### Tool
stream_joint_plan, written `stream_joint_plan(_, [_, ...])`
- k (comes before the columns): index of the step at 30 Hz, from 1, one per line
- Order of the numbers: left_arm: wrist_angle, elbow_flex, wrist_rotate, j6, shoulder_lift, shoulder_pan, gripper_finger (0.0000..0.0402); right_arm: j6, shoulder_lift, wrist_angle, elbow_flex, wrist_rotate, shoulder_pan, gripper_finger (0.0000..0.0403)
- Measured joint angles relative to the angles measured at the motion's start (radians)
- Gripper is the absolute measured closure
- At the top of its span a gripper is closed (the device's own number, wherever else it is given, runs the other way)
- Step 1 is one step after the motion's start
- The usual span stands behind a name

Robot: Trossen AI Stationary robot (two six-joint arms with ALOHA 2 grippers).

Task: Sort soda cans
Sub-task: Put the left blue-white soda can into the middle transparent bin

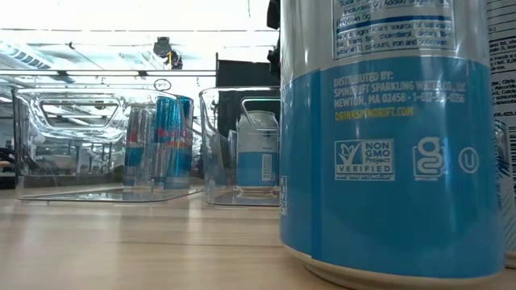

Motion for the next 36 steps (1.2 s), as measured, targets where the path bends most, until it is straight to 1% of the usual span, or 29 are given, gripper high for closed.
stream_joint_plan(7, [0.0, 0.0, 0.0, 0.0, 0.0, 0.0, 0.0041, -0.096, 0.0, 0.0, 0.0, -0.003, 0.0, 0.01])
stream_joint_plan(22, [-0.001, 0.0, 0.0, 0.0, 0.0, 0.0, 0.0041, -0.148, 0.0, 0.0, 0.002, 0.002, 0.0, 0.0021])
stream_joint_plan(28, [-0.001, 0.0, 0.0, 0.0, 0.0, 0.0, 0.0041, -0.156, -0.042, -0.037, 0.002, 0.0, 0.0, 0.001])
stream_joint_plan(30, [-0.001, 0.0, 0.0, 0.0, 0.0, 0.0, 0.0041, -0.139, -0.073, -0.049, 0.002, 0.0, 0.0, 0.001])
stream_joint_plan(33, [-0.001, 0.0, 0.0, 0.0, 0.0, 0.0, 0.0041, -0.07, -0.135, -0.059, 0.002, 0.0, 0.0, 0.001])
stream_joint_plan(36, [0.0, 0.0, 0.0, 0.0, 0.0, 0.0, 0.0041, 0.066, -0.213, -0.071, 0.002, -0.007, 0.003, 0.0009])
